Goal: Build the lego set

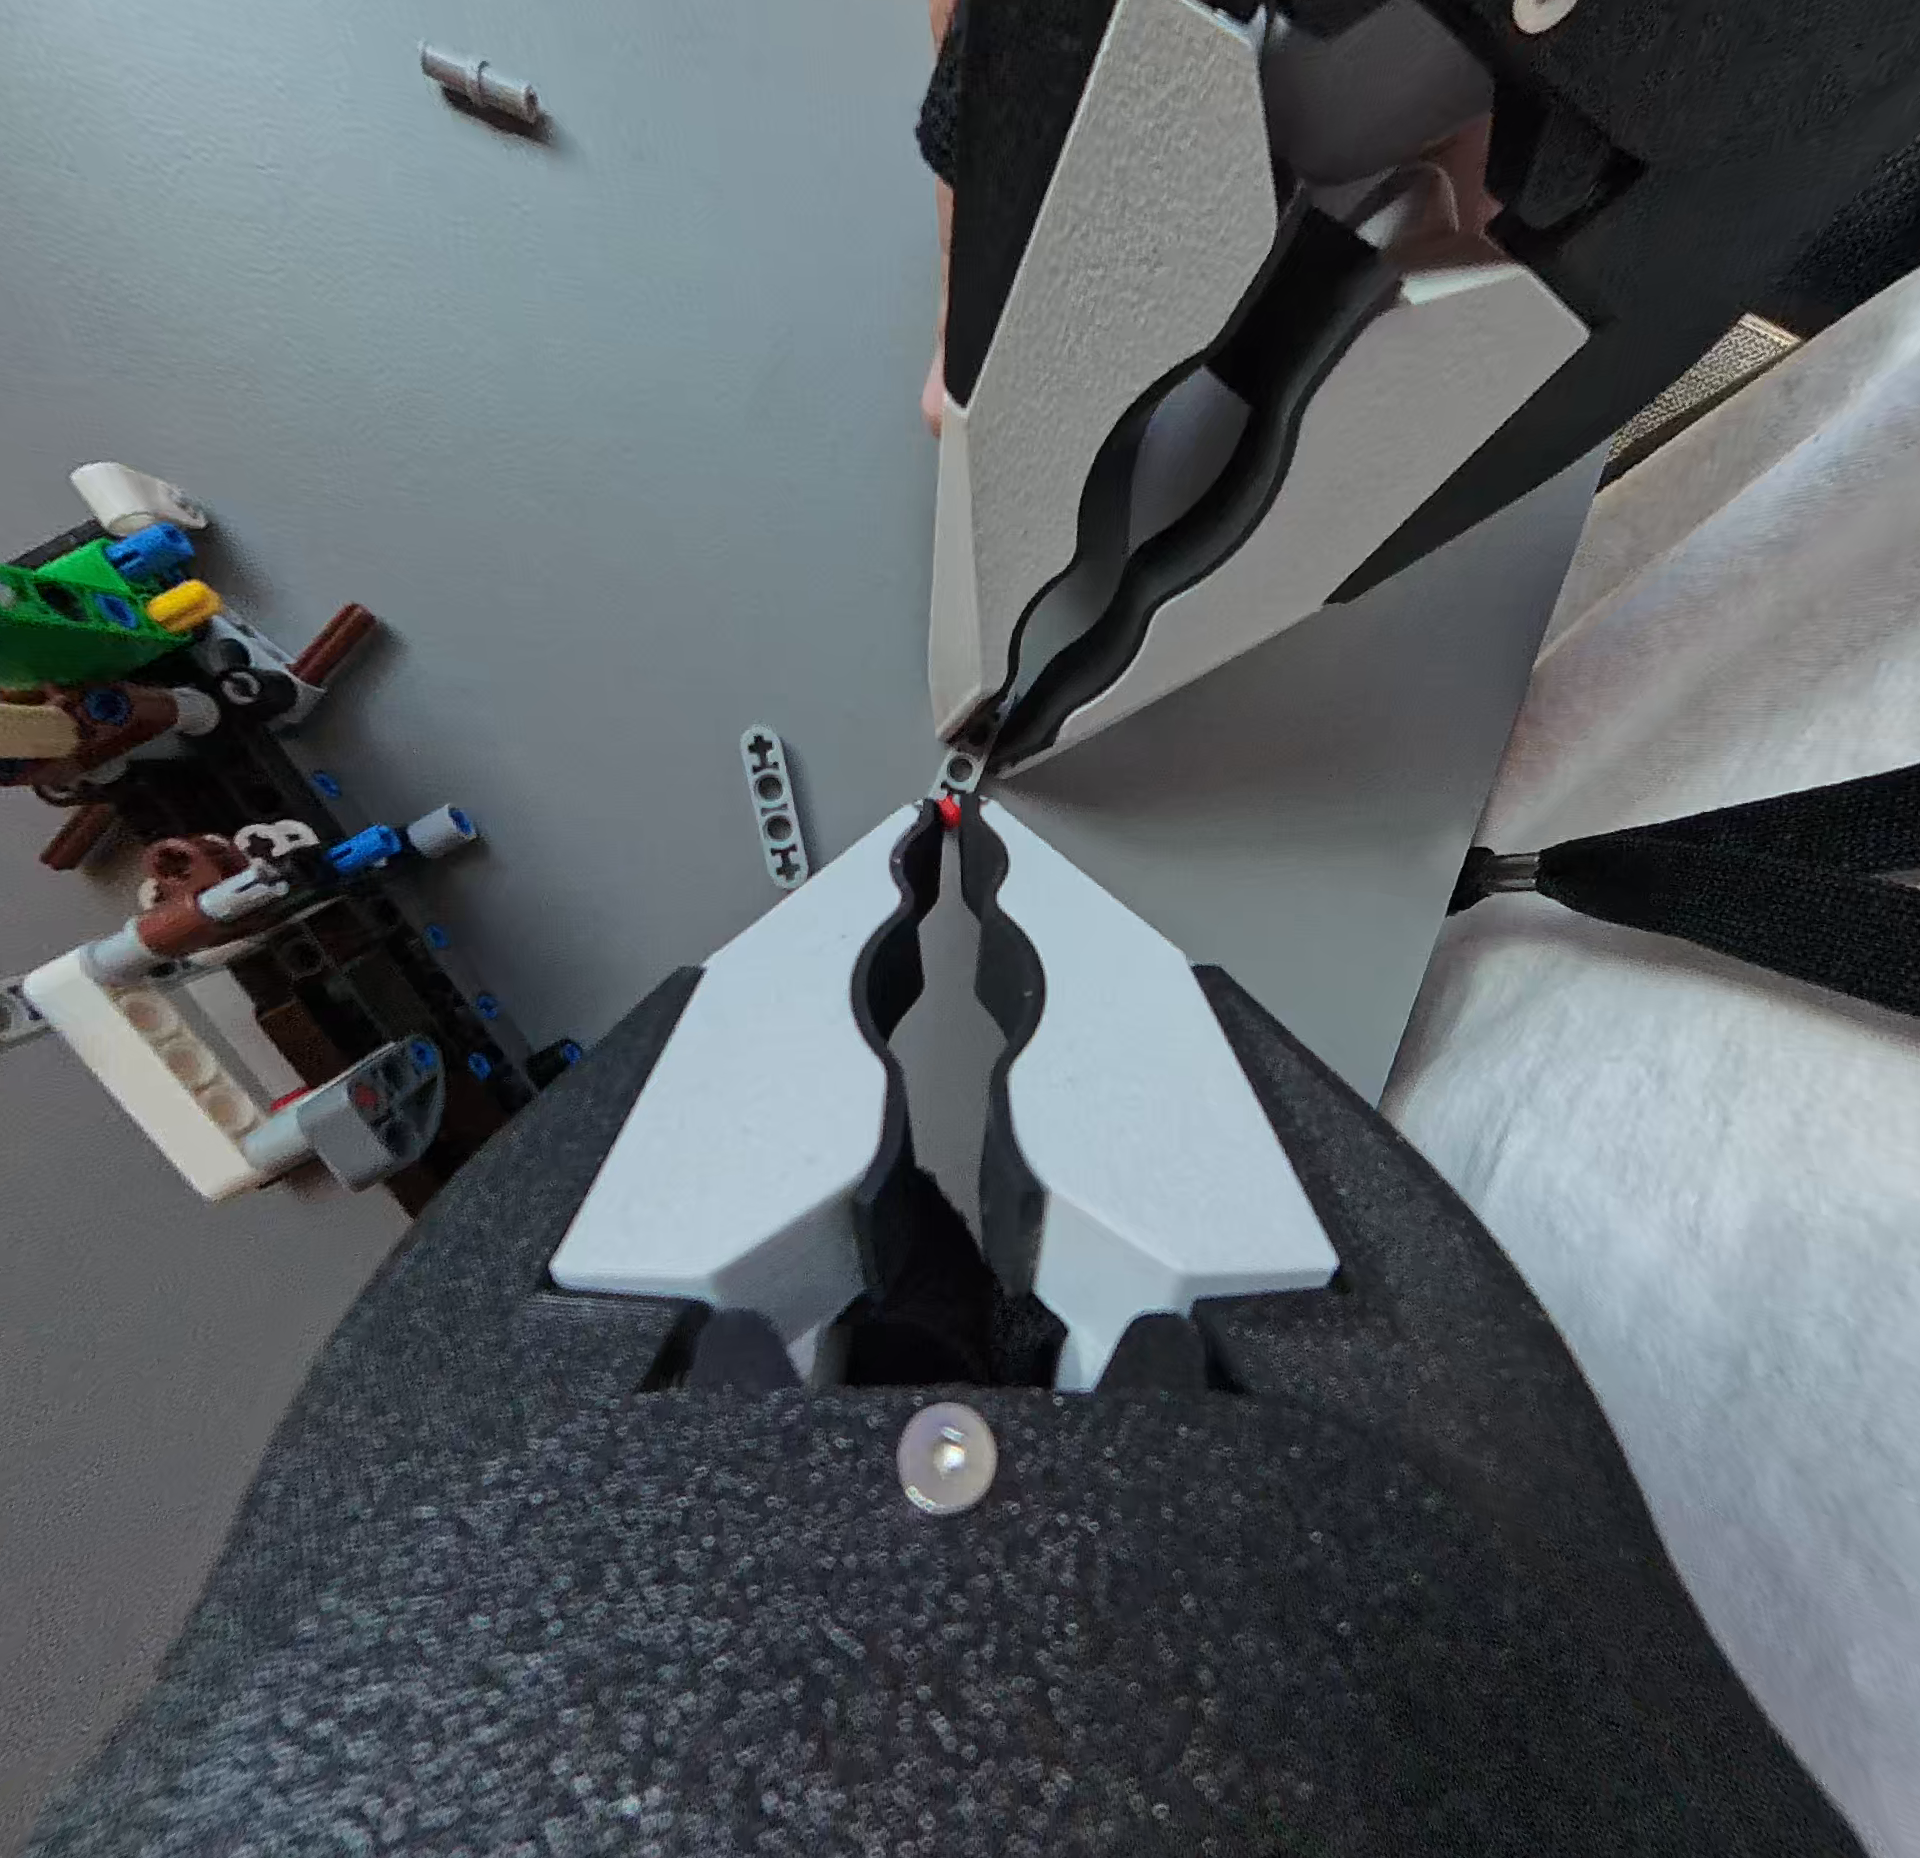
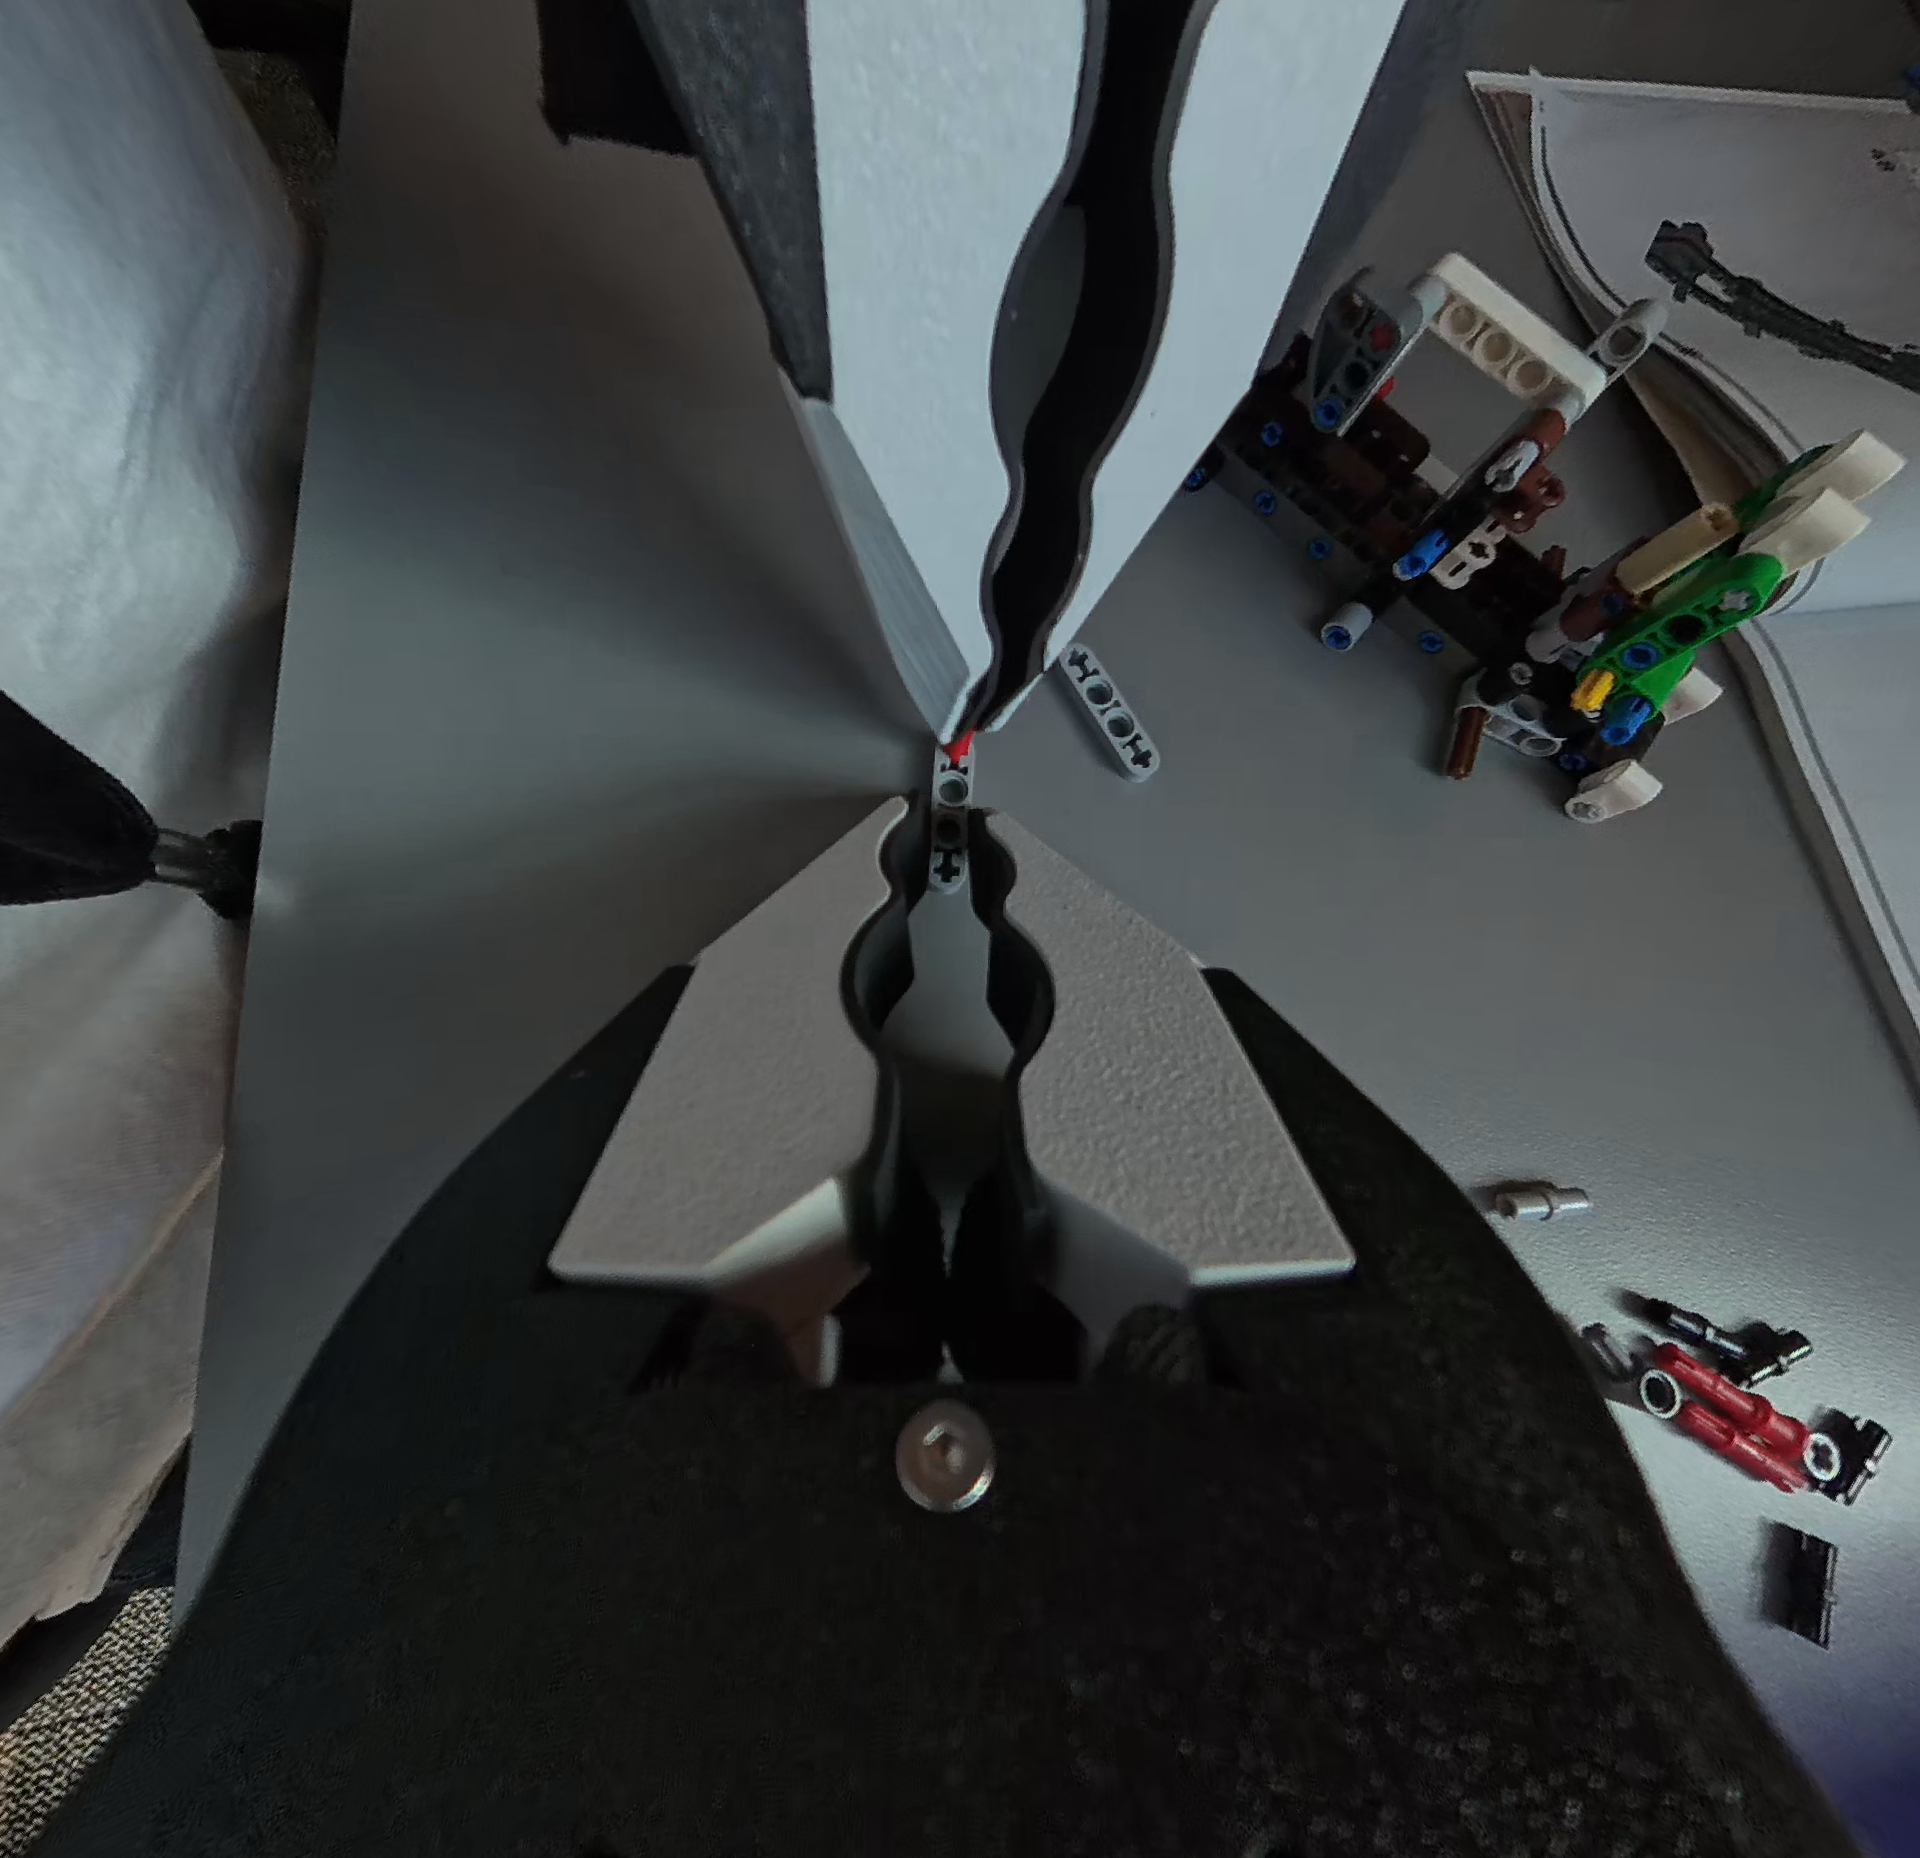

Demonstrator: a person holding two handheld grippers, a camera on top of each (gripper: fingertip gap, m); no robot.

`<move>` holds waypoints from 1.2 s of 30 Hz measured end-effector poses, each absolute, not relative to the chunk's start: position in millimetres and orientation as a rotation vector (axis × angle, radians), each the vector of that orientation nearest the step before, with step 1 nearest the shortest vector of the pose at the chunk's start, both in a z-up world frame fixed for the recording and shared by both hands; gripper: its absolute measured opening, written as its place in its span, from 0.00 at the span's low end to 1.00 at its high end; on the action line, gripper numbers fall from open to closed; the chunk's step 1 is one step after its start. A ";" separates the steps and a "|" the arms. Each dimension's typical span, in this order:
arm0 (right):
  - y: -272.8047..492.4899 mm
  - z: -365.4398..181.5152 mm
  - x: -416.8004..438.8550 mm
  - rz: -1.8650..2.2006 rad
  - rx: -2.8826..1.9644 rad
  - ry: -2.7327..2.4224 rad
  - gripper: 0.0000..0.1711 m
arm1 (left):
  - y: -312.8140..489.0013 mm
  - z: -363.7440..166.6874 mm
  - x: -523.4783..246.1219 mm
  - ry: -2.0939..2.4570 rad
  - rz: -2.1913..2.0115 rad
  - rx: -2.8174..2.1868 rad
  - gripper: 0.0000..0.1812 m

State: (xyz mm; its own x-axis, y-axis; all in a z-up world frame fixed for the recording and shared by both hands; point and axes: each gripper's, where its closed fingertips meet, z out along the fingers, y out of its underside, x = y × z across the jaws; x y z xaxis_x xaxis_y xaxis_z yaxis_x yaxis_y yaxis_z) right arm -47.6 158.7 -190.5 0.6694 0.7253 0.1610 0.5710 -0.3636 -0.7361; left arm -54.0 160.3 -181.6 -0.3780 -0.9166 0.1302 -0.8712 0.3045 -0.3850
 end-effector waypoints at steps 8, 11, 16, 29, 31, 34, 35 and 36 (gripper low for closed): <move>158.5 -190.5 -47.6 0.243 -2.072 -0.999 0.04 | 159.8 -183.2 -53.0 2.436 -0.613 -1.674 0.01; 158.5 -190.6 -47.5 0.246 -2.073 -0.998 0.04 | 159.8 -183.4 -52.7 2.424 -0.612 -1.671 0.01; 158.7 -190.4 -46.6 0.249 -2.079 -0.986 0.04 | 158.9 -182.5 -51.3 2.350 -0.710 -1.710 0.01; 156.6 -190.3 -47.7 0.269 -2.078 -0.998 0.04 | 198.6 -185.3 -49.8 2.207 -0.549 -1.614 0.05; 156.7 -190.4 -47.7 0.271 -2.079 -0.997 0.04 | 196.0 -189.1 -48.8 2.223 -0.550 -1.601 0.05; 156.6 -190.3 -47.7 0.268 -2.078 -0.998 0.04 | 193.3 -190.3 -48.7 2.233 -0.571 -1.597 0.05; 156.6 -190.3 -47.7 0.269 -2.078 -0.998 0.04 | 192.2 -192.8 -50.7 2.251 -0.565 -1.599 0.04; 156.7 -190.4 -47.7 0.271 -2.079 -0.997 0.04 | 191.5 -192.4 -50.0 2.247 -0.574 -1.585 0.03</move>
